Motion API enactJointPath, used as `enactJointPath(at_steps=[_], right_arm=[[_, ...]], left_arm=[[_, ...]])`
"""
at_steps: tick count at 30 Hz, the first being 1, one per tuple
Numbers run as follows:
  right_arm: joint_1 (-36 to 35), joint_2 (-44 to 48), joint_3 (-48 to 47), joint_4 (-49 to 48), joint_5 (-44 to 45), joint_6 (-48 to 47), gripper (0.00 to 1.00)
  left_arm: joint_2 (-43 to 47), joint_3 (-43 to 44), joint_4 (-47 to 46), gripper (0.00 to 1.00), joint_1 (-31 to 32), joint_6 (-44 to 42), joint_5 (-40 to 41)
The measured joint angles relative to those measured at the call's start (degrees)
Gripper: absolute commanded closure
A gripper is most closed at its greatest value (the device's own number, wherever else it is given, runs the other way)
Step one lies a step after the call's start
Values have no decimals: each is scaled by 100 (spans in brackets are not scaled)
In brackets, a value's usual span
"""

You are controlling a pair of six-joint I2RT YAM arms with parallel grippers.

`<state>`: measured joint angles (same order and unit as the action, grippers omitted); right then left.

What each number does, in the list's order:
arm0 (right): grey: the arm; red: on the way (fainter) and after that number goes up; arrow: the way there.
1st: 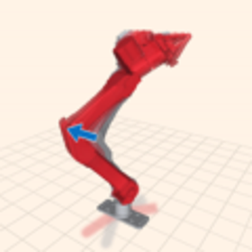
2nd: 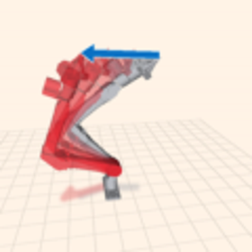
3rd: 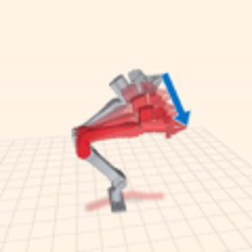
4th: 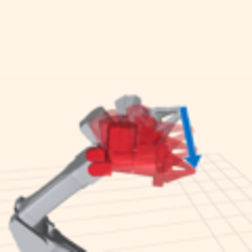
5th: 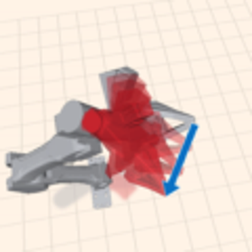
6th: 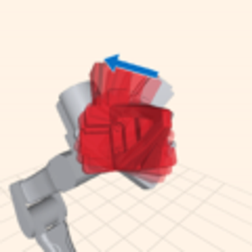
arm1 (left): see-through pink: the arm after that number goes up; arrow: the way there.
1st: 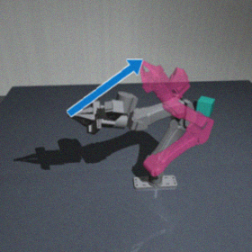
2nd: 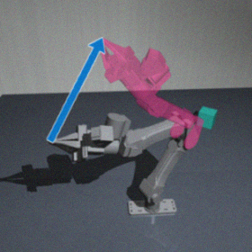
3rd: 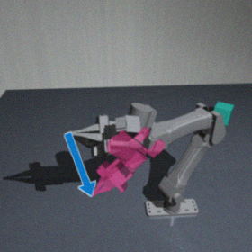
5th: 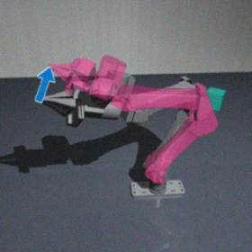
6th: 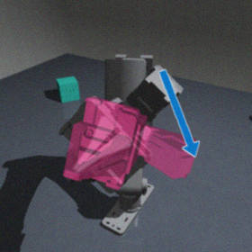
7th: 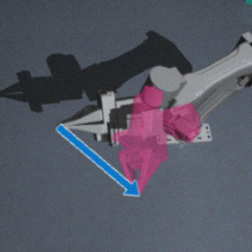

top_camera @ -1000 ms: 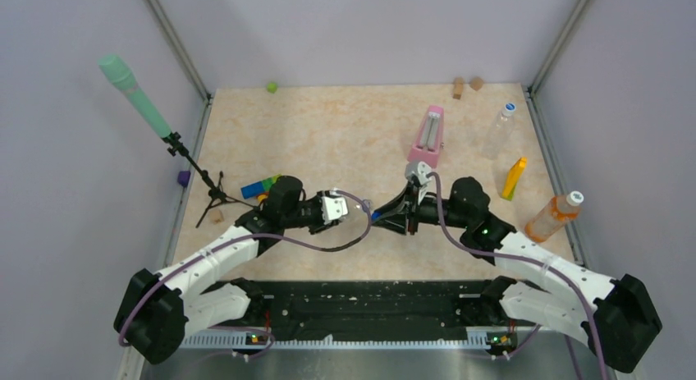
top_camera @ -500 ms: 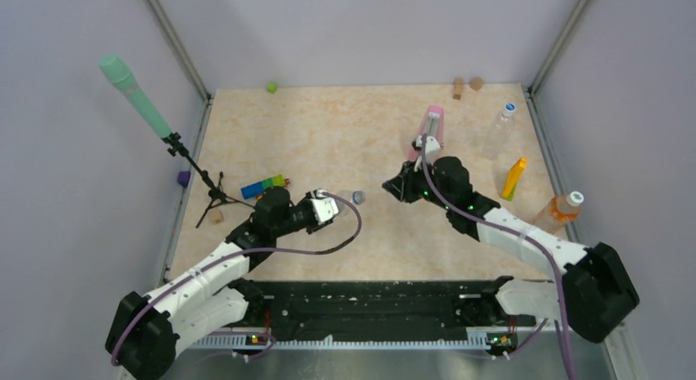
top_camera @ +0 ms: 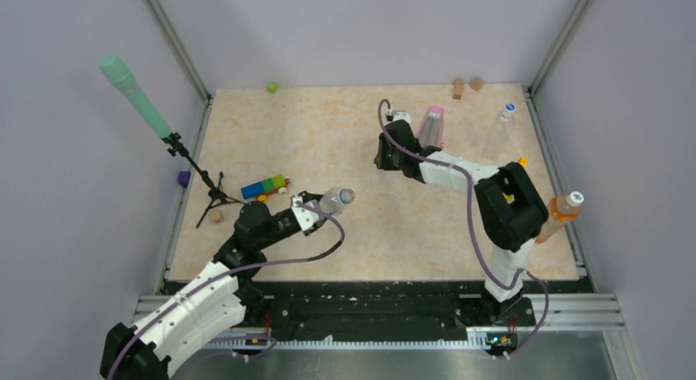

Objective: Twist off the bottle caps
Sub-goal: Place the bottle cap at the center of the board, then place the plastic bottle at the center of the board.

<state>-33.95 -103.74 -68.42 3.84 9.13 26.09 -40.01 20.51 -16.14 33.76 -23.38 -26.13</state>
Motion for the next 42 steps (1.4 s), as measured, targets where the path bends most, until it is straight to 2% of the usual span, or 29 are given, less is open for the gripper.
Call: enactJointPath(at_steps=[3, 9, 13, 16, 17, 19, 24, 28, 32, 39, 42], right_arm=[[0, -693, -651, 214, 85, 22, 100], [0, -1561, -1368, 660, 72, 76, 100], [0, -1884, -1985, 916, 87, 66, 82], [0, -2015, -2291, 1104, 83, 55, 54], [0, -2020, -2332, 1161, 76, 33, 48], [0, -2020, -2350, 1235, 63, 31, 42], [0, -1937, -2308, 1375, -22, -81, 41], [-9, -1316, -1891, 1368, -120, -151, 41], [-107, 55, -942, 1056, -295, -188, 42], [-540, 3359, 1646, -820, -1318, 238, 44], [-798, 4210, 2205, -1423, -1672, 363, 43]], left_arm=[[225, -33, -24, 100, 0, 114, -96], [601, -164, -175, 100, 0, 409, -144], [767, -223, -186, 100, 0, 553, -146], [835, -225, -186, 100, 0, 636, -129], [844, -234, -188, 100, 0, 682, -125], [876, -254, -192, 98, 0, 730, -127], [874, -317, -186, 95, 0, 826, -122], [876, -319, -181, 93, 0, 852, -63], [872, -321, -177, 92, 0, 852, 24], [691, -330, -173, 91, 0, 850, 50], [540, -330, -168, 91, 0, 848, 79]])
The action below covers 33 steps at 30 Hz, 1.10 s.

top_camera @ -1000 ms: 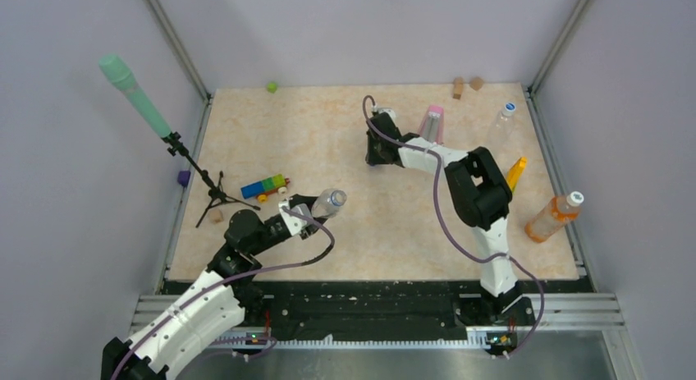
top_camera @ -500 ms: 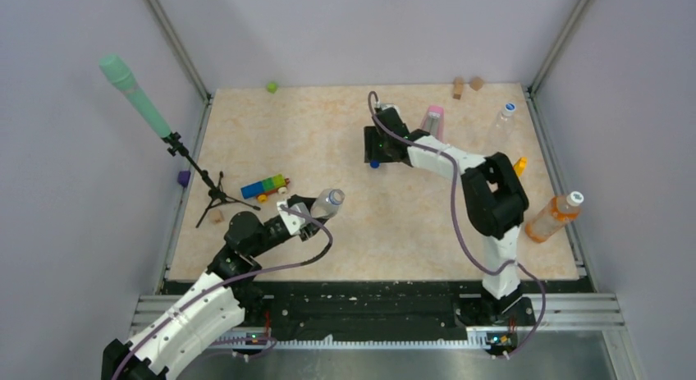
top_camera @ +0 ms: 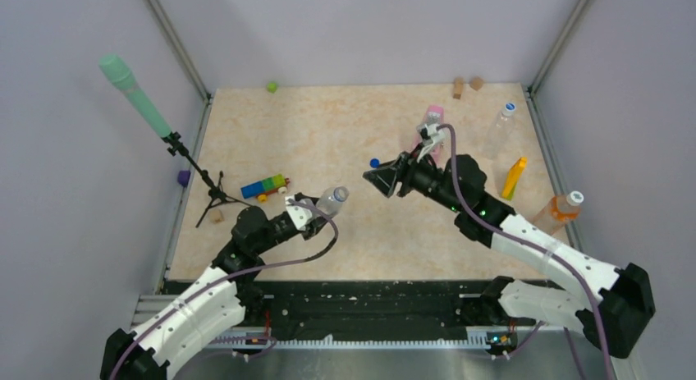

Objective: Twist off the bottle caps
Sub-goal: Place the plastic bottle at the center of the board.

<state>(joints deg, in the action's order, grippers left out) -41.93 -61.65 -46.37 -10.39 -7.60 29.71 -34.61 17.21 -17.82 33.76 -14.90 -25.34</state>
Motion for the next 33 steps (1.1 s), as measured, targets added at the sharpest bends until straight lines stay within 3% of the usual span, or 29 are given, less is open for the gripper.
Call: enactJointPath(at_steps=[8, 24, 27, 29, 33], right_arm=[[-857, 437, 144, -514, -417, 4, 43], [-1156, -376, 90, -476, -343, -107, 47], [-1165, -529, -11, -448, -256, -166, 57], [-1165, -597, -68, -404, -151, -219, 78], [-1178, -675, -98, -367, -28, -367, 100]], left_arm=[[-531, 42, 214, 91, 0, 50, 103], [-973, 254, 289, 91, 0, 175, -81], [-1064, 273, 293, 91, -11, 177, -107], [-1108, 284, 293, 87, -15, 184, -131], [-1215, 304, 385, 80, -42, 286, -129]])
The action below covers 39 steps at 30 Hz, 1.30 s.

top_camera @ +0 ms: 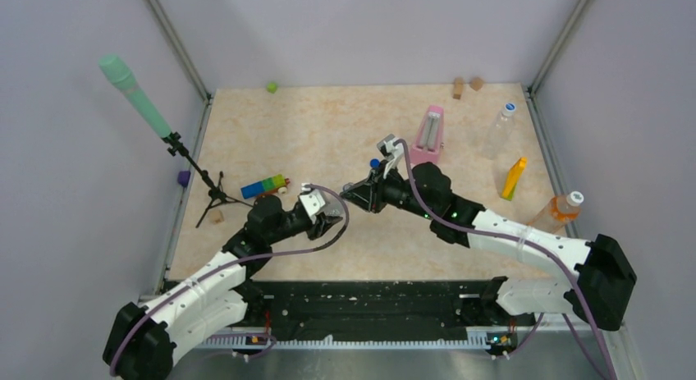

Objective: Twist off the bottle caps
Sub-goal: Place the plastic bottle at the center of the board.

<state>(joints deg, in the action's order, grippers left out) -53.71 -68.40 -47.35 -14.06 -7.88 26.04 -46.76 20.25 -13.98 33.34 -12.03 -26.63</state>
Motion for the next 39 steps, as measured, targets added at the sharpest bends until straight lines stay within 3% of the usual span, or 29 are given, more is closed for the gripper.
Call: enactJointPath(at_steps=[1, 3, 4, 13, 18, 24, 30, 39], right_arm=[[0, -17, -2, 9, 20, -42, 100], [0, -50, -2, 24, 52, -83, 100], [-2, -63, -2, 20, 59, -66, 100], [-107, -79, -127, 367, 466, -140, 100], [-116, -81, -546, 1064, 1379, -382, 100], [-107, -369, -1816, 2319, 2914, -839, 100], [409, -887, -2706, 3136, 3694, -1097, 100], [1259, -1611, -3058, 3668, 3735, -1239, 100]], left_arm=[[-11, 0, 31, 76, 0, 26, -7], [-35, 0, 72, 11, 0, 59, -15], [-55, 0, 72, 6, -4, 46, -4], [4, -2, -125, 4, 11, 33, -42], [343, -109, -306, 3, 13, 39, 173], [992, -450, -651, 3, 13, 313, 739], [1445, -693, -1025, 2, 11, 1311, 2006], [1676, -691, -872, 2, 13, 1904, 2673]])
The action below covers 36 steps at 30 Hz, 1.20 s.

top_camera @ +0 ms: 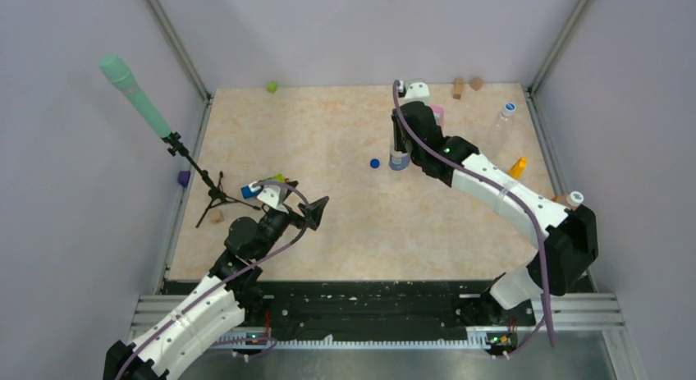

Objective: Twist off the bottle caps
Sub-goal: Place the plastic bottle at the center of the board.

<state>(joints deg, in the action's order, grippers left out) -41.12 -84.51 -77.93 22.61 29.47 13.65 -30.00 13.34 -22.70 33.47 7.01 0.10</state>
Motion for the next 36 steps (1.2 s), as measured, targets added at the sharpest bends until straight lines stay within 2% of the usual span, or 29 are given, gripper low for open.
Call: enactJointPath(at_steps=[10, 16, 22, 24, 25, 31, 34, 36], right_arm=[[542, -743, -326, -136, -367, -46, 100], [682, -863, -393, -304, -619, -20, 99], [719, -914, -463, -295, -752, -7, 91], [723, -1005, -560, -289, -787, -11, 80], [726, -1034, -590, -291, -804, -11, 78], [752, -1088, -658, -286, -896, -4, 77], [756, -1091, -662, -284, -916, -9, 68], [756, -1091, -662, -284, -922, -4, 66]], left_arm=[[-31, 0, 111, 1, 0, 52, 13], [-57, 2, 240, 1, -2, 26, 83], [-129, 7, 350, 1, 0, 0, 90], [-160, 13, 354, 1, 0, -7, 90], [-177, 20, 361, 1, 0, -9, 90], [-286, 96, 420, 1, 0, -46, 85], [-339, 116, 442, 1, 0, -72, 83], [-376, 133, 452, 1, 0, -90, 83]])
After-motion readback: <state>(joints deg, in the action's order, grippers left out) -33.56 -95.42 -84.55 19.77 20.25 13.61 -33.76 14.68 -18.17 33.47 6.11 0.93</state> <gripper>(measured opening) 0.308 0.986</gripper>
